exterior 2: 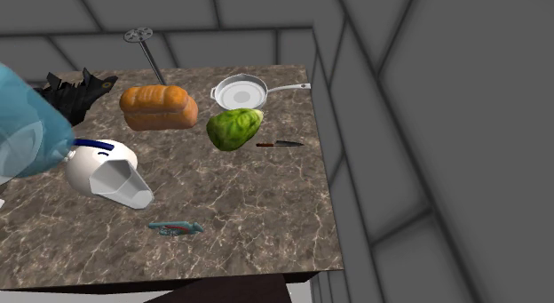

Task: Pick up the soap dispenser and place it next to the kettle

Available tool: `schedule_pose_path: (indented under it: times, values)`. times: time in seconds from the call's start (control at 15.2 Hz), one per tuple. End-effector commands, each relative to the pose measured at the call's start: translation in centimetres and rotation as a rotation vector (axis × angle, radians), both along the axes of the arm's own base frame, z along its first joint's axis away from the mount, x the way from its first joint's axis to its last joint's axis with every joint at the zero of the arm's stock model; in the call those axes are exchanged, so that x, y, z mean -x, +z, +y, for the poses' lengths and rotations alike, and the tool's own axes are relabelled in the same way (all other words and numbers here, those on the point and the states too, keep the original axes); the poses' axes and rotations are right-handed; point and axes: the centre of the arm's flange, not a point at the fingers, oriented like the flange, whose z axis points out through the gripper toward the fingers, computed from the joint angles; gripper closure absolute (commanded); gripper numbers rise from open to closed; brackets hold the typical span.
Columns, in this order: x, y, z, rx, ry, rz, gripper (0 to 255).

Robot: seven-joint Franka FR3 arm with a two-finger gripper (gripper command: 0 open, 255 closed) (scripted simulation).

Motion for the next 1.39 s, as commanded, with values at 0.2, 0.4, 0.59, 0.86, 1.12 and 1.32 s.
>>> schedule_pose_path:
  times: [0.2,0.4,0.59,0.86,1.12,1.32]
  values:
    - [-1.3,0.5,6.6,-0.001,-0.001,-0.002,255]
    - [-2.1,0.5,10.5,-0.001,-0.001,-0.002,255]
    - [-2.9,0.5,14.3,-0.001,-0.001,-0.002,255]
    - [-3.3,-0.6,16.6,-0.001,-0.001,-0.002,255]
    - [-3.3,-2.7,16.6,-0.001,-0.001,-0.002,255]
    - [-3.3,-4.3,16.6,-0.001,-0.001,-0.002,255]
